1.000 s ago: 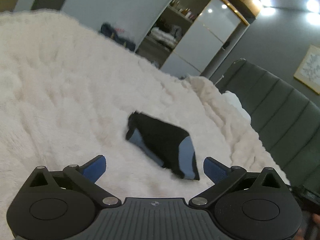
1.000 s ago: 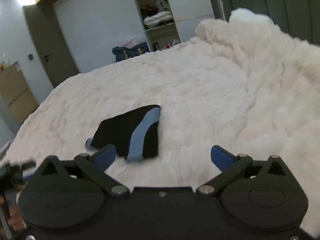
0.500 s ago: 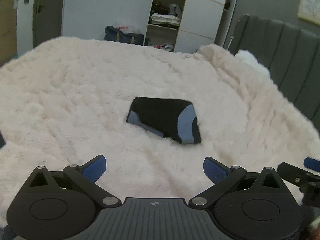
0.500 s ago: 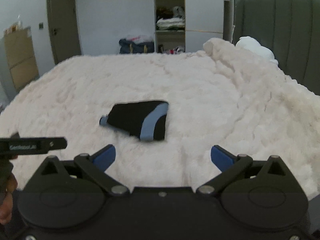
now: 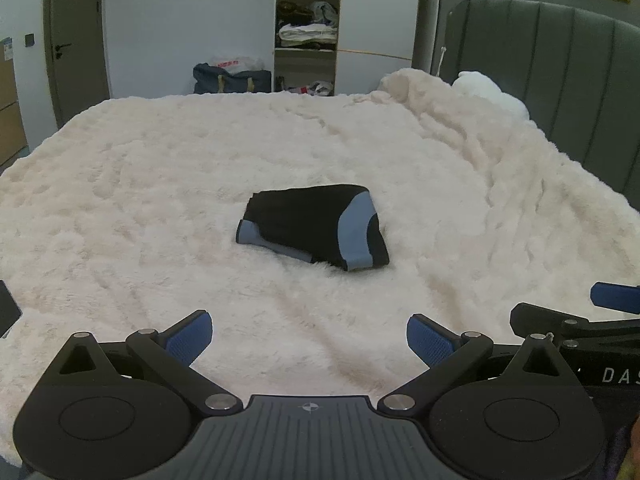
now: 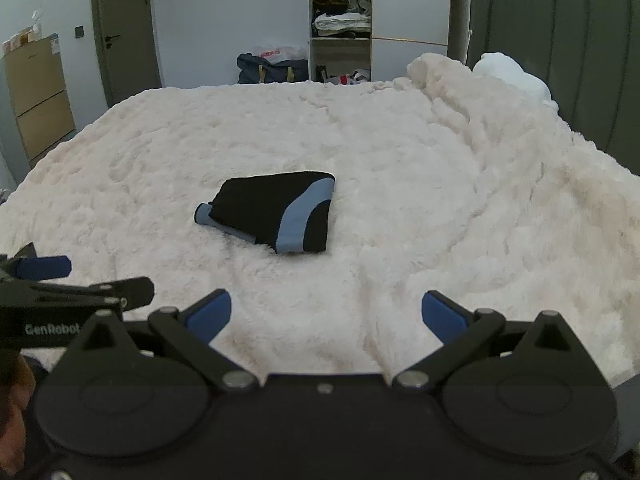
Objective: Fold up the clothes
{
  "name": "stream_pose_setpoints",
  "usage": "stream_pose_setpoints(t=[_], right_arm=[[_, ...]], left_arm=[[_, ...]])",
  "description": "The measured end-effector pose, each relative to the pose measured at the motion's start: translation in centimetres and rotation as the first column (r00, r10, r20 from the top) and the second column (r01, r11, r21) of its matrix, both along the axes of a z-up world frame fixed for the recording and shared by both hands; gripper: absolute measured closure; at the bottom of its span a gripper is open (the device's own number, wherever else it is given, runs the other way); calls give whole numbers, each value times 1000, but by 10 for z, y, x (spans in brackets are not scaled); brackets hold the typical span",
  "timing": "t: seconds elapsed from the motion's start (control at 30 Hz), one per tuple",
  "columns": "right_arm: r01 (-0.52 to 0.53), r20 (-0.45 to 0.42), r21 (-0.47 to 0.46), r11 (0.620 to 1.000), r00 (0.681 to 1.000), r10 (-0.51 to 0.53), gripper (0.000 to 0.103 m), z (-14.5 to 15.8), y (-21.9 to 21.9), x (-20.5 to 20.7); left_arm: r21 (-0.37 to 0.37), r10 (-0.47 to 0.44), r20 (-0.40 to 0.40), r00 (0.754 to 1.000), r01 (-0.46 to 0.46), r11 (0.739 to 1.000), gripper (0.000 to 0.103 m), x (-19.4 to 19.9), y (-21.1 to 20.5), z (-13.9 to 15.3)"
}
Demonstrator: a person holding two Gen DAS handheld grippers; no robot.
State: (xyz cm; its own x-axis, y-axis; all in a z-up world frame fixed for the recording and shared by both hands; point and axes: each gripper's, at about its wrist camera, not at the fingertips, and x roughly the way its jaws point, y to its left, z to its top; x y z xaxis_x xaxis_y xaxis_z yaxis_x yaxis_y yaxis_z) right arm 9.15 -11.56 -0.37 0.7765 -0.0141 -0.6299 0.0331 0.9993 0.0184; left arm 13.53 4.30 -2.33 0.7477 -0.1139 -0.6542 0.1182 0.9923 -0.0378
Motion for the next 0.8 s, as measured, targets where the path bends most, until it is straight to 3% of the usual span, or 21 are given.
stream_pose_setpoints(t=[0.8], right_arm=[[-19,-46,-19,1000,999,18,0,-8,7,4]], left_arm=[[-2,17,-37,999,-17,1000,0,2,3,-3]])
